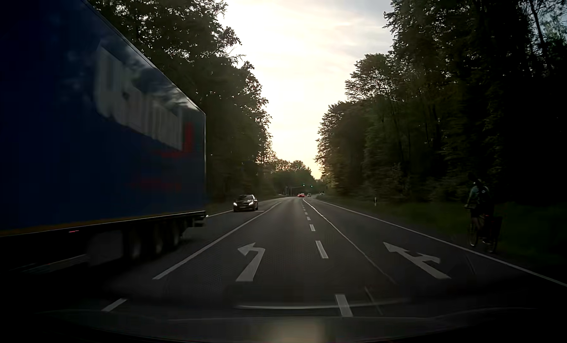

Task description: Follow the waypoints while adhering to traffic rules and regulations

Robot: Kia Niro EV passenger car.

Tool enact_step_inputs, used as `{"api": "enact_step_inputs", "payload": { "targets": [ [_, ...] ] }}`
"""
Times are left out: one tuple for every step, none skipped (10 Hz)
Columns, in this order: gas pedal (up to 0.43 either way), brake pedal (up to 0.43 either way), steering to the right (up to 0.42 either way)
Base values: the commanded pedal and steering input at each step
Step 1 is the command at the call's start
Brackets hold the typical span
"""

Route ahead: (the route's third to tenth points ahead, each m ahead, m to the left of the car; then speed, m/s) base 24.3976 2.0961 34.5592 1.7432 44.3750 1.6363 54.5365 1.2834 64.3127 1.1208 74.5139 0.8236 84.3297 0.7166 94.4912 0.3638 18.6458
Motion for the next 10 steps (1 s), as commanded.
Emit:
{"api": "enact_step_inputs", "payload": {
  "targets": [
    [0.0, 0.0, -0.001],
    [0.0, 0.0, -0.001],
    [0.0, 0.006, -0.001],
    [0.0, 0.018, -0.001],
    [0.0, 0.049, -0.001],
    [0.0, 0.079, 0.001],
    [0.0, 0.091, 0.002],
    [0.0, 0.091, 0.003],
    [0.0, 0.091, 0.003],
    [0.0, 0.091, 0.003]
  ]
}}
